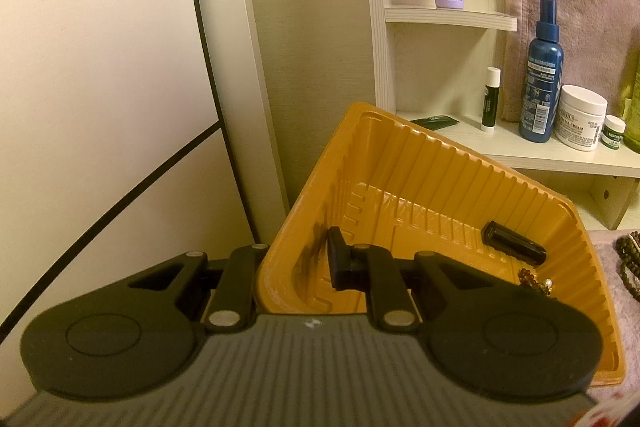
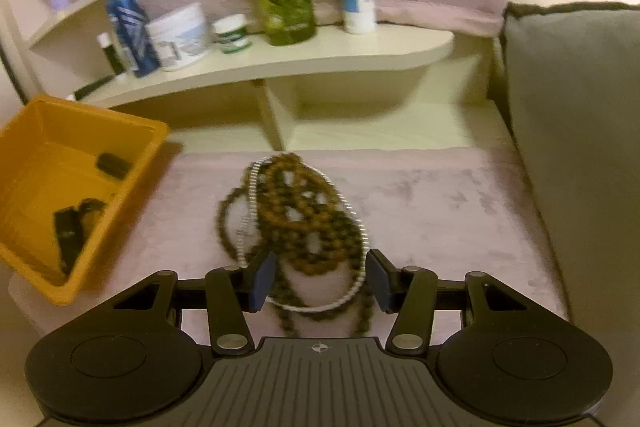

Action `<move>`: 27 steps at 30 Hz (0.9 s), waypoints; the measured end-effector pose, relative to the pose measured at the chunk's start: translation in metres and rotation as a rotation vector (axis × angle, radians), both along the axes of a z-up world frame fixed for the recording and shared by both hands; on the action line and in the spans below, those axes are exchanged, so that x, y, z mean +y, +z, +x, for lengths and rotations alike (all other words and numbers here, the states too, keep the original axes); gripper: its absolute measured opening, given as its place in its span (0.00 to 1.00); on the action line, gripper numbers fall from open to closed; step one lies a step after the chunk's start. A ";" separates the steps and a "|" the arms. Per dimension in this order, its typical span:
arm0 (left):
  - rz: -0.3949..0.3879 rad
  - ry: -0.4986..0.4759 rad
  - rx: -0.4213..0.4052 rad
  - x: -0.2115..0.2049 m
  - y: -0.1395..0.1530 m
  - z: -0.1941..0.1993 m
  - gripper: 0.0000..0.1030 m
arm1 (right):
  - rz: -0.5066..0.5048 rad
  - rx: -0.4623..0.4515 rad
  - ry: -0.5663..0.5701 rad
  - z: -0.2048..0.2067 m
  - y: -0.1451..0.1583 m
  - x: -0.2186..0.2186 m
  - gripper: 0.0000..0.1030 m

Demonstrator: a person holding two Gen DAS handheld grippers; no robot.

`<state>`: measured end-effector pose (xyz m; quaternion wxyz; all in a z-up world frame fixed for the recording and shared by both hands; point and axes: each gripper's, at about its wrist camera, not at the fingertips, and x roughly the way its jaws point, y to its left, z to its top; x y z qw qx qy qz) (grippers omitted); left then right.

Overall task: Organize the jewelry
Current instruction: 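Move the right tool to the bead necklace pile and lower onto it, then close the right tool on the pearl strand and bead necklaces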

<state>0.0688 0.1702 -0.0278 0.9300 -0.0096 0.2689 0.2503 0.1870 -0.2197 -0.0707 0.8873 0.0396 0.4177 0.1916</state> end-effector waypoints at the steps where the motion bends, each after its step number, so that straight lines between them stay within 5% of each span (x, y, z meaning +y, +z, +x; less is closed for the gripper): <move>1: 0.001 0.000 0.000 0.000 0.000 0.000 0.15 | -0.007 0.001 -0.007 0.002 -0.002 -0.002 0.47; 4: 0.001 0.000 0.001 0.000 0.000 0.000 0.15 | -0.025 0.020 -0.014 0.009 -0.009 -0.007 0.34; 20: 0.006 0.000 0.007 -0.001 0.001 0.000 0.15 | -0.018 0.036 -0.001 0.032 -0.020 -0.010 0.07; 27: 0.007 -0.001 0.007 -0.001 0.001 0.000 0.15 | -0.026 -0.012 0.017 0.028 -0.013 -0.007 0.07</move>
